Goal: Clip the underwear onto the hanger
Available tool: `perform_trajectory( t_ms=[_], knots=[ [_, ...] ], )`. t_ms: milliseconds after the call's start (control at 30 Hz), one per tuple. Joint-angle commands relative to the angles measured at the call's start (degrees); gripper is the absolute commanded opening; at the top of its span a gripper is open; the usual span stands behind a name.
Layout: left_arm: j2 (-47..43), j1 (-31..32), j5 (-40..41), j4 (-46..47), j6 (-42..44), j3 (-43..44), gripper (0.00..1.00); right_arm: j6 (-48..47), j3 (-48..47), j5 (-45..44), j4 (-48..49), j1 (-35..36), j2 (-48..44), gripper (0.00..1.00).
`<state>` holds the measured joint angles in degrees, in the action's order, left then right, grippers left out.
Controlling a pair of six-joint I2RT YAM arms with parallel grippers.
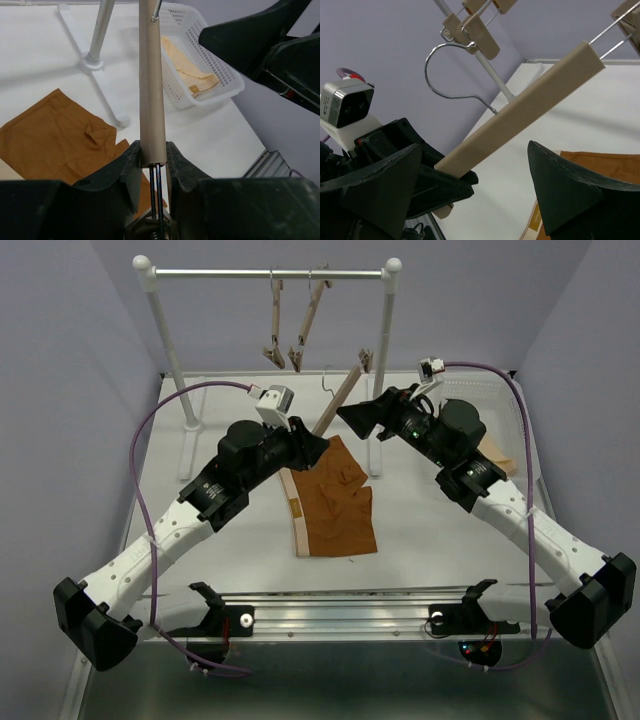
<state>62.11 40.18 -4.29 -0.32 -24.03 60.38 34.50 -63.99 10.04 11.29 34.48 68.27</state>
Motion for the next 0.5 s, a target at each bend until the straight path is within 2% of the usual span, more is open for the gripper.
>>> perform_trajectory(
  t_ms=[0,267,467],
  knots=[
    [-4.0,0.4,-4.6,6.6,-1.6,-0.8,0.0,3.8,-0.4,3.4,7.8,-0.3,1.8,0.91],
    [-6.9,0.5,-7.7,12.3,-6.0,-4.8,0.0,6.3,1.4,3.8,8.2,-0.3,2.2,0.89],
    [-6.8,0.5,-10.9,13.4,-6.4,-5.2,0.0,7.5,4.0,8.2,16.9,-0.3,2.4,0.88]
  ],
)
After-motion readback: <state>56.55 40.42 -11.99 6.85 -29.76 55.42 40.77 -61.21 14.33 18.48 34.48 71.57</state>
